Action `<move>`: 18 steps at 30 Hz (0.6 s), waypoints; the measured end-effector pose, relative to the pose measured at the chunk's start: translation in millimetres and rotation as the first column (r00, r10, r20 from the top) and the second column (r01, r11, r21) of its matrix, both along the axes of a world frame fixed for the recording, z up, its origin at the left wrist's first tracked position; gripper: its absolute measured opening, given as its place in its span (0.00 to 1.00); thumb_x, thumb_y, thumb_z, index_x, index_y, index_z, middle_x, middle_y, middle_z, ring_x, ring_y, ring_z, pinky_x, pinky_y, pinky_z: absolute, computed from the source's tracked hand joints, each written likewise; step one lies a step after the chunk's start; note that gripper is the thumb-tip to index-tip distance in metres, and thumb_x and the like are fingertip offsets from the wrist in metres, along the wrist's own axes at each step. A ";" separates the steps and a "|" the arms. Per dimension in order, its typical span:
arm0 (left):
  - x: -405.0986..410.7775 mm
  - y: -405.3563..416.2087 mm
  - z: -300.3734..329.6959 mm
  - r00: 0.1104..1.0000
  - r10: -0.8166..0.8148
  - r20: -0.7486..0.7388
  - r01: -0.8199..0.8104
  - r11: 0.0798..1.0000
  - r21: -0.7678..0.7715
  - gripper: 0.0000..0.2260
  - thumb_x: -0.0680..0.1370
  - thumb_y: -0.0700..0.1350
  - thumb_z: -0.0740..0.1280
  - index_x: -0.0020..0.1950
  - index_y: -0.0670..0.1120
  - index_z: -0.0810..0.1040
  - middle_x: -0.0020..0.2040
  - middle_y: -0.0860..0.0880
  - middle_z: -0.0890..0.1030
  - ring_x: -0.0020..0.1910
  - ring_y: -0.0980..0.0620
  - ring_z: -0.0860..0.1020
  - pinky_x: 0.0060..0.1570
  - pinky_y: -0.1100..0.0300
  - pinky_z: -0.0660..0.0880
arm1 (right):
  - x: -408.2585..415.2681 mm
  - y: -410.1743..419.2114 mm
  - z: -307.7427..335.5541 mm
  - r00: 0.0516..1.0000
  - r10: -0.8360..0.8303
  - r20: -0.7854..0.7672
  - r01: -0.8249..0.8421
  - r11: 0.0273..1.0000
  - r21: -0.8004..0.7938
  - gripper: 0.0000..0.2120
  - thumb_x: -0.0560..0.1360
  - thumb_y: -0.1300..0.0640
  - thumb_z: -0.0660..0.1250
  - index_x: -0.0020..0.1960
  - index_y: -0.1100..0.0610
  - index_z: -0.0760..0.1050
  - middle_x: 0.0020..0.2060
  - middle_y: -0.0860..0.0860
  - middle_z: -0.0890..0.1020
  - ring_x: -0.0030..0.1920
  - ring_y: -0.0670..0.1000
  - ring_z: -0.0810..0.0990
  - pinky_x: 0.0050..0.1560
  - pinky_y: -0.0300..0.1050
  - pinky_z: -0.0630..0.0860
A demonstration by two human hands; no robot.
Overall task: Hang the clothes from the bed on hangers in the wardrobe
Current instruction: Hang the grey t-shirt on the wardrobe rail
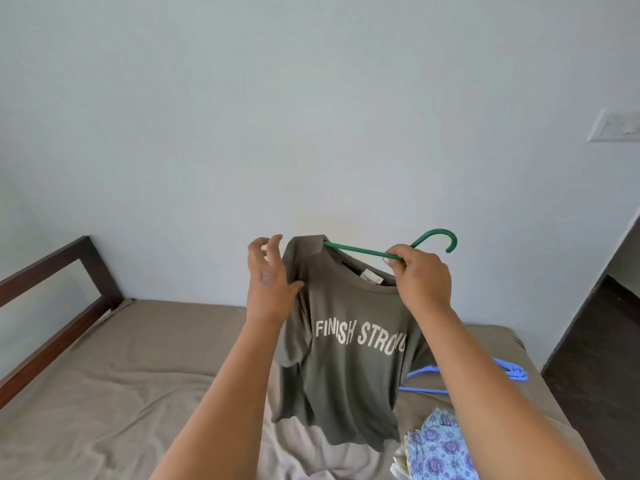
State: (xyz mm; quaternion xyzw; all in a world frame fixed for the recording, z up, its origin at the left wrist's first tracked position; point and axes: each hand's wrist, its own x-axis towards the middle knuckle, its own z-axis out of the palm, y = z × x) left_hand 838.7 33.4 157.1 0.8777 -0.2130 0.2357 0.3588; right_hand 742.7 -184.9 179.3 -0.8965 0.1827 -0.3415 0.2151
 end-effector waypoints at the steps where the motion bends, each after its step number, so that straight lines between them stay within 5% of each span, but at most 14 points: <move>1: -0.1 -0.1 0.7 1.000 -0.011 -0.010 0.010 0.999 -0.037 0.31 0.71 0.33 0.72 0.70 0.45 0.63 0.65 0.45 0.64 0.55 0.45 0.74 0.49 0.58 0.72 | -0.3 -0.3 1.6 1.000 -0.003 -0.006 0.003 1.000 0.005 0.06 0.79 0.52 0.64 0.50 0.50 0.80 0.37 0.51 0.83 0.37 0.54 0.78 0.36 0.45 0.72; 6: 11.8 7.2 16.5 0.996 -0.050 0.074 0.055 0.996 -0.065 0.03 0.77 0.37 0.66 0.49 0.43 0.78 0.43 0.48 0.79 0.40 0.50 0.74 0.45 0.58 0.71 | -0.6 -10.6 1.7 0.997 -0.051 -0.062 0.049 0.998 -0.039 0.08 0.80 0.54 0.62 0.52 0.51 0.80 0.41 0.52 0.83 0.38 0.53 0.75 0.35 0.44 0.67; 9: 20.3 18.8 37.5 0.994 -0.028 0.108 0.046 0.985 -0.164 0.06 0.77 0.37 0.65 0.49 0.43 0.81 0.43 0.49 0.79 0.40 0.54 0.73 0.46 0.66 0.67 | -3.4 -18.1 -0.1 0.997 0.002 -0.074 -0.005 0.999 -0.043 0.10 0.79 0.57 0.62 0.54 0.52 0.82 0.44 0.53 0.84 0.44 0.55 0.78 0.38 0.44 0.68; 13: 33.9 29.7 58.4 0.988 0.033 0.149 -0.006 0.984 -0.176 0.07 0.78 0.35 0.64 0.51 0.41 0.80 0.47 0.45 0.80 0.43 0.49 0.75 0.47 0.65 0.66 | -7.1 -11.3 -0.7 0.994 0.097 -0.057 -0.101 0.992 -0.077 0.09 0.78 0.54 0.65 0.54 0.51 0.82 0.42 0.53 0.84 0.46 0.55 0.79 0.41 0.45 0.70; 18: 44.5 31.7 55.3 0.985 0.144 -0.100 -0.143 0.990 0.009 0.17 0.80 0.39 0.62 0.70 0.43 0.70 0.68 0.43 0.68 0.61 0.43 0.73 0.59 0.55 0.69 | -7.1 -4.4 4.3 0.988 0.149 0.046 -0.151 0.987 0.044 0.06 0.77 0.53 0.68 0.51 0.50 0.83 0.39 0.49 0.84 0.40 0.52 0.79 0.41 0.45 0.74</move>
